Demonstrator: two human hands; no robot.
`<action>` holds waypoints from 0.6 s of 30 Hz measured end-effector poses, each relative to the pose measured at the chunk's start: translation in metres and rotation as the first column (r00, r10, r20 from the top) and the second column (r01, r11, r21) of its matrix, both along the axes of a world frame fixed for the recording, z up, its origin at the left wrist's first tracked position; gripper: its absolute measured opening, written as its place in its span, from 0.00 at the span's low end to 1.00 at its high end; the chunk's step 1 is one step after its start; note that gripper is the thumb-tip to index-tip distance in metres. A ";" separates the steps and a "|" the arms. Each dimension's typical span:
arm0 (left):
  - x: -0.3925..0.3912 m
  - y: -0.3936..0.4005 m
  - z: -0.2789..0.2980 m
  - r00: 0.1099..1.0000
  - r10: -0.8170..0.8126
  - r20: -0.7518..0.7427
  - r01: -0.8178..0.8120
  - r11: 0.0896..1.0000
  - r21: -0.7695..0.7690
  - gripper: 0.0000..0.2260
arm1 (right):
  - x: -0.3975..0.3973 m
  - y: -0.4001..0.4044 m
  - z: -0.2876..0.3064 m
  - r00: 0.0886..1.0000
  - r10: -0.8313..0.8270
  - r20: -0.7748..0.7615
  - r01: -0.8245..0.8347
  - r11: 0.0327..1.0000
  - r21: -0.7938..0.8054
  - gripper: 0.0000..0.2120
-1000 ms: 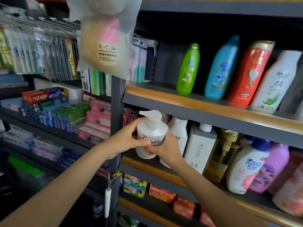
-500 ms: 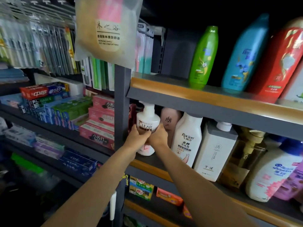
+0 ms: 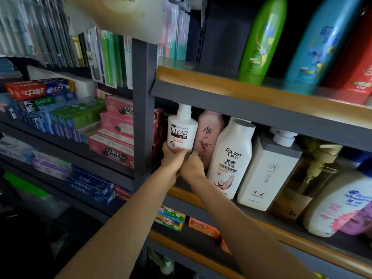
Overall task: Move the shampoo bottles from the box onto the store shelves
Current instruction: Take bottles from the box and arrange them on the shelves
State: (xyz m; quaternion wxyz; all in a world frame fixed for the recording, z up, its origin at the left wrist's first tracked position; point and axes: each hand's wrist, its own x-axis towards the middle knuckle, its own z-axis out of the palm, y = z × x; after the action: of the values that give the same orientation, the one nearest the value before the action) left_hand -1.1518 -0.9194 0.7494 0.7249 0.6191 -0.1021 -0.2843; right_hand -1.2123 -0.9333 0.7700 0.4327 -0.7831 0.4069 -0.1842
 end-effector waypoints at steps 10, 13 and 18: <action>0.017 -0.032 0.004 0.993 0.057 0.103 -0.071 0.989 0.133 0.26 | -0.016 -0.010 0.001 0.998 0.057 0.006 -0.058 0.995 0.083 0.19; 0.025 -0.035 0.004 0.993 0.006 0.115 -0.024 0.988 0.152 0.26 | -0.019 -0.012 -0.001 0.997 0.077 0.006 -0.077 0.990 0.114 0.23; 0.033 -0.032 0.005 0.988 -0.086 0.128 0.069 0.989 0.131 0.21 | -0.019 -0.014 -0.005 0.997 0.077 0.024 -0.079 0.989 0.124 0.20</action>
State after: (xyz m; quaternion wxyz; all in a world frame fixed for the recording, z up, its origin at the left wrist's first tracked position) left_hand -1.1184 -0.9517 0.7542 0.6643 0.6769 -0.1560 -0.2761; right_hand -1.2315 -0.9476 0.7654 0.4917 -0.7679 0.3826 -0.1489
